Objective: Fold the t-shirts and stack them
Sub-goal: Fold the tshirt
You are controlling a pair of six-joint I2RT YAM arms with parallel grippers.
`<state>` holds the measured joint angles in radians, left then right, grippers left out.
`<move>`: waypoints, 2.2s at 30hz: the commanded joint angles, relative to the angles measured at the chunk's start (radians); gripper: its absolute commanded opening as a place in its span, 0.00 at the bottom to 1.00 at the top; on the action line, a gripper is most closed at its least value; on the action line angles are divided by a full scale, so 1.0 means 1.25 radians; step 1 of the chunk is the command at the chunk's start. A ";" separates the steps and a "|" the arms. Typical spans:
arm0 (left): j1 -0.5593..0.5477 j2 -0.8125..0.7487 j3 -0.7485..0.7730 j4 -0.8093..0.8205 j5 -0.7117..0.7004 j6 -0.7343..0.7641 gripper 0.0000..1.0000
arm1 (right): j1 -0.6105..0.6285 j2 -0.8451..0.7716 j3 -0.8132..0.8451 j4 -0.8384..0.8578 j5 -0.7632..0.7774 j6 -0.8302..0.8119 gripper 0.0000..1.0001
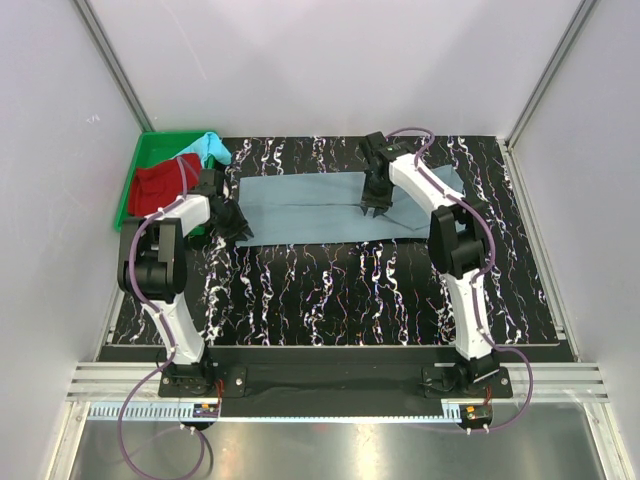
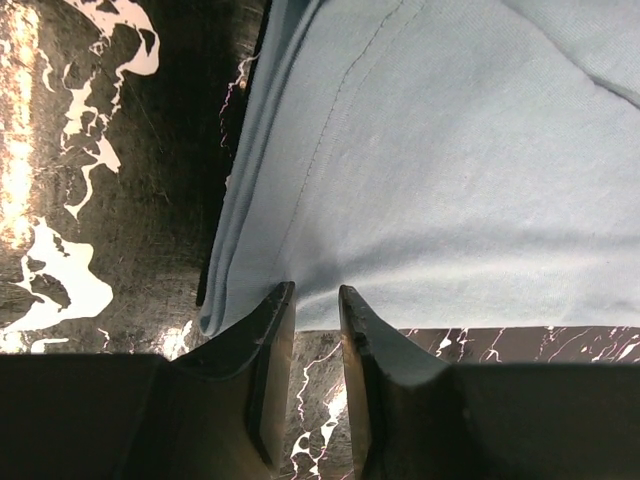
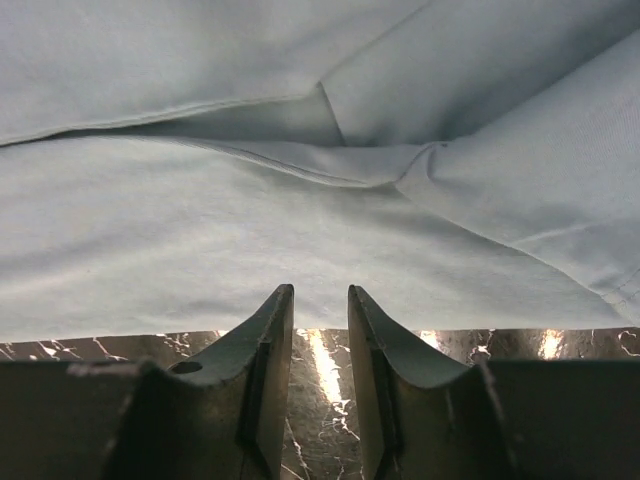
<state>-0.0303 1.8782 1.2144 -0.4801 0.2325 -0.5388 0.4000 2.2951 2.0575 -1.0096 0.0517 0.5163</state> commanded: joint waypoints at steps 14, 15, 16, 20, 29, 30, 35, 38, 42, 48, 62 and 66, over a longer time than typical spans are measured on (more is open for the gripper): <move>-0.001 -0.041 -0.041 -0.031 -0.024 0.042 0.29 | -0.038 0.132 0.175 0.048 -0.019 -0.072 0.36; 0.000 -0.064 -0.044 -0.033 -0.022 0.044 0.30 | -0.041 0.135 0.195 0.033 -0.018 -0.080 0.36; 0.000 -0.075 -0.044 -0.037 -0.020 0.047 0.30 | -0.045 0.132 0.230 0.018 -0.020 -0.084 0.36; 0.000 -0.117 -0.038 -0.039 0.008 0.037 0.31 | -0.049 0.055 0.211 -0.045 -0.029 -0.096 0.47; -0.002 -0.083 0.010 -0.039 0.037 0.033 0.30 | -0.164 -0.250 -0.159 0.000 -0.034 -0.096 0.54; -0.003 -0.064 0.016 -0.039 0.041 0.036 0.30 | -0.212 -0.291 -0.238 0.039 -0.039 -0.084 0.51; -0.002 -0.019 0.022 -0.038 0.031 0.033 0.29 | -0.358 -0.339 -0.406 0.152 -0.145 -0.030 0.27; -0.002 -0.003 0.022 -0.034 0.024 0.038 0.29 | -0.408 -0.317 -0.452 0.209 -0.212 0.004 0.16; 0.000 0.015 0.022 -0.036 0.013 0.040 0.29 | -0.421 -0.268 -0.447 0.246 -0.214 0.012 0.10; 0.001 0.045 0.026 -0.065 -0.031 0.047 0.28 | -0.460 -0.195 -0.441 0.265 -0.177 0.025 0.08; 0.007 0.094 0.058 -0.238 -0.047 0.084 0.27 | -0.519 -0.109 -0.385 0.238 -0.090 -0.075 0.17; 0.005 0.059 -0.019 -0.243 -0.023 0.080 0.27 | -0.519 -0.103 -0.328 0.227 -0.087 -0.101 0.27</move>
<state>-0.0299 1.9476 1.2968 -0.6678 0.2504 -0.4816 -0.2363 2.1326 1.5867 -0.7471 -0.1467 0.4561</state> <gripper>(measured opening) 0.269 0.243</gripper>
